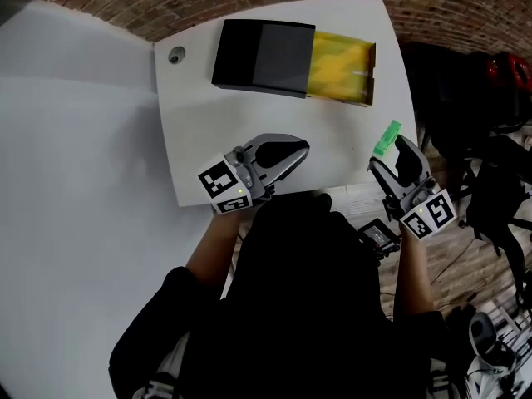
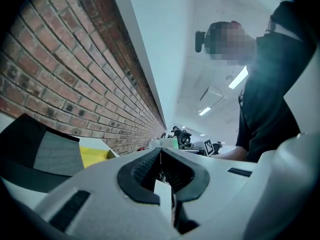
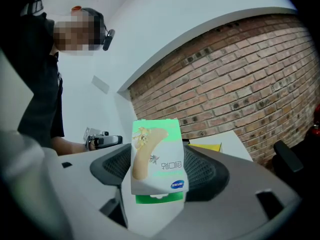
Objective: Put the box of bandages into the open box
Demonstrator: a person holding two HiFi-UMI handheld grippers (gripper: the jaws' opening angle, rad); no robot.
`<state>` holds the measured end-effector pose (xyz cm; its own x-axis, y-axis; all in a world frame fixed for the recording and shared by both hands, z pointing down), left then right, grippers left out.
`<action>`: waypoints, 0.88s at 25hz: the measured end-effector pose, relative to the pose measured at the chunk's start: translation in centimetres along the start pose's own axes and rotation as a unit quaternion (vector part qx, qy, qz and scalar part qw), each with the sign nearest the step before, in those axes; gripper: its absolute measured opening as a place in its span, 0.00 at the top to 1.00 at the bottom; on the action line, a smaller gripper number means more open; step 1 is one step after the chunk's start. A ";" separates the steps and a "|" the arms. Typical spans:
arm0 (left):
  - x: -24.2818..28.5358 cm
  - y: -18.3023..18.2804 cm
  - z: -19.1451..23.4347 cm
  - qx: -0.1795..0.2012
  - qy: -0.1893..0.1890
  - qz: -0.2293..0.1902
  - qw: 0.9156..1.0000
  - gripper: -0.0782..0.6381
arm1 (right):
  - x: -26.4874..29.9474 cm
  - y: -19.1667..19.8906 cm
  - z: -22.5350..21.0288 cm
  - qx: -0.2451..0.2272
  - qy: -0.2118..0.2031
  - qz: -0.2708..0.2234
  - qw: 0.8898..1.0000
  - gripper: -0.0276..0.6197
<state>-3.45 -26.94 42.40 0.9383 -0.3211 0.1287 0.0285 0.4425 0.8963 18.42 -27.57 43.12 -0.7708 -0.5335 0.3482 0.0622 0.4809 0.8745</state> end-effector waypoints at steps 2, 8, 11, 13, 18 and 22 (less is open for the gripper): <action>-0.1 -0.1 1.0 -0.008 0.003 -0.001 1.000 0.87 | 1.0 -0.6 -0.3 -0.004 0.006 0.007 1.000 0.45; 0.0 -0.4 3.3 -0.026 0.016 -0.008 0.999 0.87 | 3.0 -2.6 -1.0 -0.029 0.025 0.029 0.999 0.45; 0.1 -0.1 3.7 -0.031 0.020 -0.010 0.999 0.87 | 3.5 -3.1 -1.1 -0.048 0.034 0.041 0.997 0.45; 0.2 0.1 3.9 -0.034 0.019 -0.010 0.999 0.87 | 3.7 -3.4 -1.4 -0.060 0.037 0.048 0.996 0.45; 0.4 0.8 4.6 -0.033 0.002 -0.002 0.999 0.87 | 4.2 -4.3 -2.9 -0.076 0.034 0.055 0.995 0.45; 0.6 0.8 5.2 -0.039 -0.018 -0.011 0.999 0.87 | 5.0 -5.0 -4.3 -0.092 0.025 0.061 0.994 0.45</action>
<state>-4.66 -31.09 45.42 0.9241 -0.3607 0.1267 0.0764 0.4989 0.8633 16.96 -35.65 41.94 -0.7184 -0.5145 0.4681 0.2719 0.4117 0.8698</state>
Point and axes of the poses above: the fingertips, and each gripper's own axes: x forward along the fingers, z to its left, y out of its underside, the point moved 4 cm from there along -x, backward along the fingers, and after that the axes turned 11 degrees about z, right-handed, at the moved point
